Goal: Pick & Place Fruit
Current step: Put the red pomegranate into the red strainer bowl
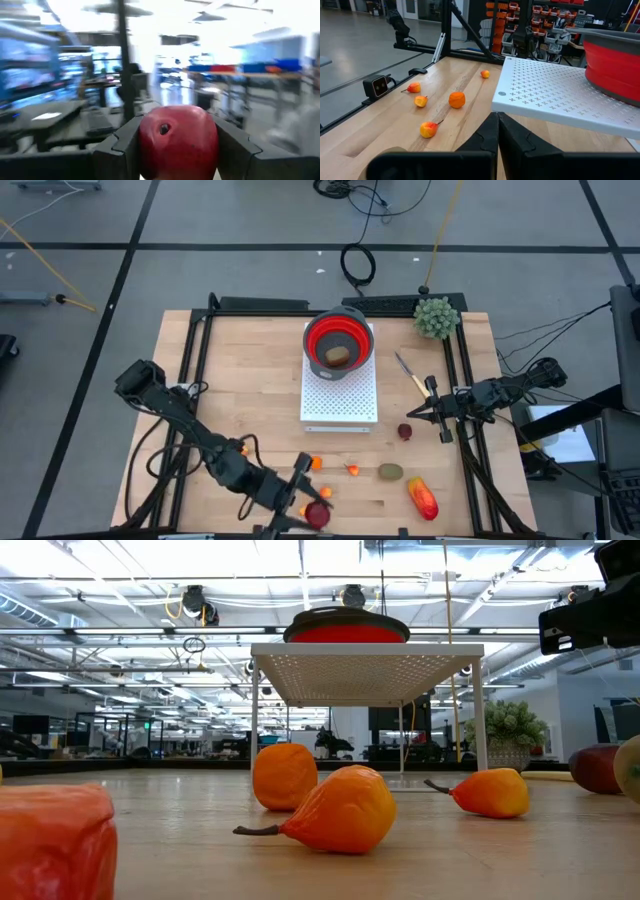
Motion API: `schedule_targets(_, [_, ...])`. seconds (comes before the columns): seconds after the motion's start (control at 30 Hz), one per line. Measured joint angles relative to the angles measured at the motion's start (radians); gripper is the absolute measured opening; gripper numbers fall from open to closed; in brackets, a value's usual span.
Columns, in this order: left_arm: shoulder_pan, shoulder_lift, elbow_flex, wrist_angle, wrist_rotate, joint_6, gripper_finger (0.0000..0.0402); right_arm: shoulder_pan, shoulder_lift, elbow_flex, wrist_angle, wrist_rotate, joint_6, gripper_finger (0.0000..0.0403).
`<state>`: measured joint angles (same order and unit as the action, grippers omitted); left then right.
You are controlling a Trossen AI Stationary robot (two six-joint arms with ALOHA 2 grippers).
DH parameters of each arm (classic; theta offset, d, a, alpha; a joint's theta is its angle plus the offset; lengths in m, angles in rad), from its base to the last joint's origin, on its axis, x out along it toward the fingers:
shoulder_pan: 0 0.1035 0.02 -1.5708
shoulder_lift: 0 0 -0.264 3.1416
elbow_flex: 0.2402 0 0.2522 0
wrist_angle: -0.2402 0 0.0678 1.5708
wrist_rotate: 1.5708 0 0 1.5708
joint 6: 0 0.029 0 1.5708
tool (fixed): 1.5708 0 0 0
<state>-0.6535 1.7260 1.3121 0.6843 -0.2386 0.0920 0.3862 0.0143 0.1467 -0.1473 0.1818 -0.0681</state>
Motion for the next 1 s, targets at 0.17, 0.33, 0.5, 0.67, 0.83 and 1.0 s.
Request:
schedule_targets(0.17, [0.011,0.000,0.000,0.055,-0.143,-0.099,0.0205,0.000,0.000,0.000,0.000,0.000,0.000,0.0000])
schedule_targets(0.33, [0.030,0.000,0.000,0.089,-0.192,-0.166,0.0195,0.000,0.000,0.000,0.000,0.000,0.000,0.0000])
schedule_targets(0.5, [0.050,0.000,0.000,0.088,-0.197,-0.227,0.0183,0.000,0.000,0.000,0.000,0.000,0.000,0.0000])
schedule_targets(0.67, [0.054,0.000,0.000,0.073,-0.198,-0.230,0.0196,0.000,0.000,0.000,0.000,0.000,0.000,0.0000])
schedule_targets(0.83, [0.054,0.000,0.000,-0.046,-0.303,-0.226,0.0204,0.000,0.000,0.000,0.000,0.000,0.000,0.0000])
schedule_targets(1.0, [0.054,0.000,0.000,-0.196,-0.578,-0.154,0.0198,0.000,0.000,0.000,0.000,0.000,0.000,0.0000])
